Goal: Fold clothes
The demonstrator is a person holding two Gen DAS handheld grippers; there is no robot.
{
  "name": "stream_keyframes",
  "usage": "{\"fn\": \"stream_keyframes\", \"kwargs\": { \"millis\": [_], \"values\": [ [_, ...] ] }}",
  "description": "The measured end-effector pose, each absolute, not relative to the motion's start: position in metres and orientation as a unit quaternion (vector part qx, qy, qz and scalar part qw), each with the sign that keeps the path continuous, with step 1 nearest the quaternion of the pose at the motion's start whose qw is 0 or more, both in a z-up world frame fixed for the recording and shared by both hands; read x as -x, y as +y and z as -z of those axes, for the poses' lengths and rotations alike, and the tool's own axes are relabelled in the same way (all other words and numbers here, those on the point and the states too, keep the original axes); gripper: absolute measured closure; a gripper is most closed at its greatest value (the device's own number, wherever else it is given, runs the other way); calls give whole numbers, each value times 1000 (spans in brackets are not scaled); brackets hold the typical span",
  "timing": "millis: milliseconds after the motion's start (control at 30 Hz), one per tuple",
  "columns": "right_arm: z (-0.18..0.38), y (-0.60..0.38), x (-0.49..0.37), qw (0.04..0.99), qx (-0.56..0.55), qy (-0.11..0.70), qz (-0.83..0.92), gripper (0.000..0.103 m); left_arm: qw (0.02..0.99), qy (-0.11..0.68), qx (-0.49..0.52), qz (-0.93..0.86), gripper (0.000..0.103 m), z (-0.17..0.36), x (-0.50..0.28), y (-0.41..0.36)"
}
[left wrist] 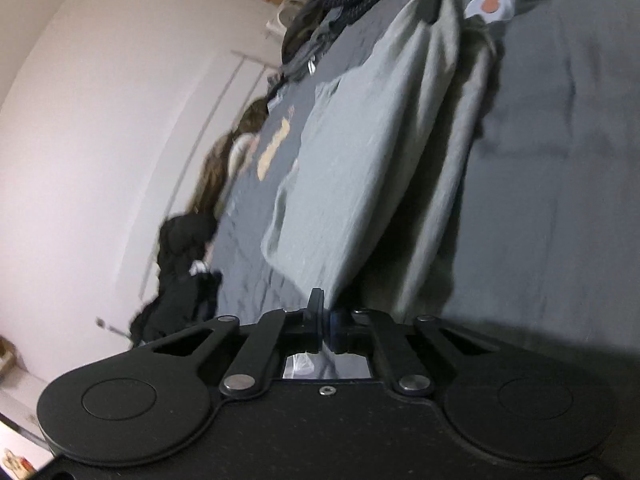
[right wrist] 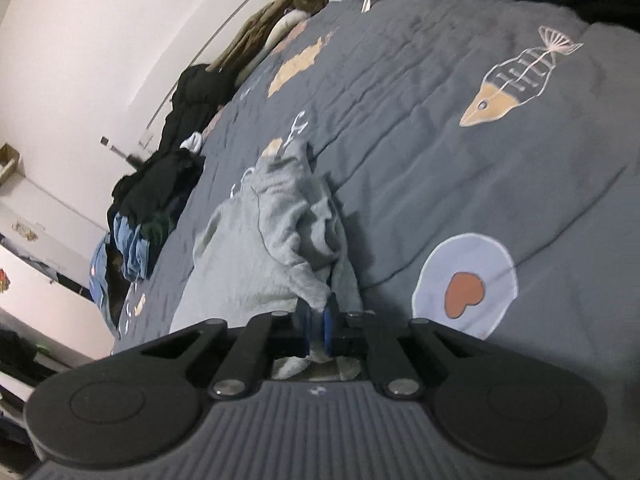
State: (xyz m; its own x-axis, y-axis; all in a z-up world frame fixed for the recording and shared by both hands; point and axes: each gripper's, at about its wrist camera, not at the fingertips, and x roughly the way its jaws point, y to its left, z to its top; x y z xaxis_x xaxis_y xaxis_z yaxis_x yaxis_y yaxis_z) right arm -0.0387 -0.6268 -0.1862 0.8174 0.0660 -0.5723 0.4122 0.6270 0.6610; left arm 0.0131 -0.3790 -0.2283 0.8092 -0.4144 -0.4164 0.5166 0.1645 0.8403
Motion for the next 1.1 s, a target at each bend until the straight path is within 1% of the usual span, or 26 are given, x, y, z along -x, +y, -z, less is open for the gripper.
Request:
{"fn": "stream_keyframes", "kwargs": {
  "millis": [133,167,200,267,300,333,367,400,467,533,600,633,700,800,1000,1100],
  "values": [
    [181,-619,37,871,-371,307,101,98,757,73,-564,321,99,226,-15,-371],
    [180,-617,37,874,-359,312,101,97,756,79,-563,324,96,225,-16,-369],
    [178,-617,37,874,-354,319,90,97,762,80,-553,327,95,223,-16,-368],
    [172,-617,39,878,-342,324,84,95,765,54,-557,320,92,225,-12,-369],
    [167,-619,41,881,-338,321,86,94,766,41,-559,316,80,225,-10,-370],
    [163,-622,43,883,-334,318,88,94,769,32,-557,311,71,226,-9,-372],
    [161,-624,45,884,-336,313,92,94,768,28,-557,314,54,228,-9,-375],
    [158,-627,47,884,-338,308,96,94,766,24,-560,315,45,230,-8,-377],
    [156,-629,50,885,-349,296,90,93,759,28,-564,325,45,230,-5,-378],
    [157,-631,49,880,-364,294,82,89,751,41,-564,340,45,225,-2,-374],
    [159,-630,47,879,-366,294,79,79,765,59,-535,353,44,210,-3,-365],
    [160,-629,45,880,-362,297,81,76,770,61,-527,355,44,207,-3,-363],
    [161,-627,43,882,-355,299,85,65,769,49,-532,351,43,206,-1,-360],
    [159,-623,41,885,-354,293,81,61,740,43,-573,350,43,225,5,-364],
    [157,-616,36,872,-362,327,28,60,730,26,-590,344,43,234,7,-366],
    [161,-613,35,858,-377,349,17,59,724,-11,-605,332,43,249,8,-374]
  ]
}}
